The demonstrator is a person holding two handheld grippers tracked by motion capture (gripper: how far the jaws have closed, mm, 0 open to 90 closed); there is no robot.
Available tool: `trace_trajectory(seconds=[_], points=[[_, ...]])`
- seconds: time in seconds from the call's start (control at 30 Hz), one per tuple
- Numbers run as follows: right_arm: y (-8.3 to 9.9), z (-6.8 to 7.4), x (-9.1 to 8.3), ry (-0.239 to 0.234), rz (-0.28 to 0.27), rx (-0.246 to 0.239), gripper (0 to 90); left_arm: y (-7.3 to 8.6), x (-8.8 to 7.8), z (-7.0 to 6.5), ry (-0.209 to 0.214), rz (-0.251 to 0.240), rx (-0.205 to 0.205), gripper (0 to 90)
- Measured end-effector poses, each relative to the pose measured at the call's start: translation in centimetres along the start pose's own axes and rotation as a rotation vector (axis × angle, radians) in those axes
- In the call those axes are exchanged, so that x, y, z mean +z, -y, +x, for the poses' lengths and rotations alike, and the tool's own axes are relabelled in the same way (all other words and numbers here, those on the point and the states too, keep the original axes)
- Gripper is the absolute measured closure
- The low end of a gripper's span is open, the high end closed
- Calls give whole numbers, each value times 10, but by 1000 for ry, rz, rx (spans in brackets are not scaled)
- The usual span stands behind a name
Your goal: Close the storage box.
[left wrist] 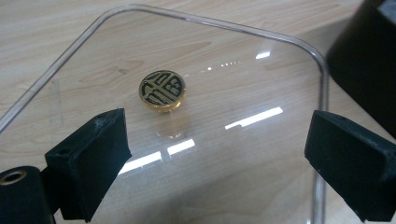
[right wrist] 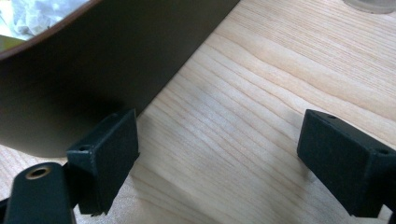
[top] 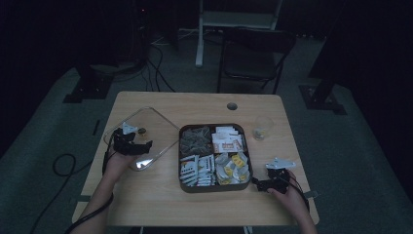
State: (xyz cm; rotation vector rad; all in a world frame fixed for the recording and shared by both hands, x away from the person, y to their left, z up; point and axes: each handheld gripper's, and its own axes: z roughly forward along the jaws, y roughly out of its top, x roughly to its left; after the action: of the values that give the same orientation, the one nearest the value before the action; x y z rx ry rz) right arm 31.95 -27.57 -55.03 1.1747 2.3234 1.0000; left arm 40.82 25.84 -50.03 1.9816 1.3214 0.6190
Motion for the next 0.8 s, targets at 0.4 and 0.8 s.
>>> trace_trajectory(seconds=[0.4, 0.8], points=[[0, 0, 0, 0, 0, 0, 121, -4, 23, 20, -42, 9, -60, 327], [0, 0, 0, 0, 0, 1, 122, -6, 41, 18, -62, 2, -60, 454]])
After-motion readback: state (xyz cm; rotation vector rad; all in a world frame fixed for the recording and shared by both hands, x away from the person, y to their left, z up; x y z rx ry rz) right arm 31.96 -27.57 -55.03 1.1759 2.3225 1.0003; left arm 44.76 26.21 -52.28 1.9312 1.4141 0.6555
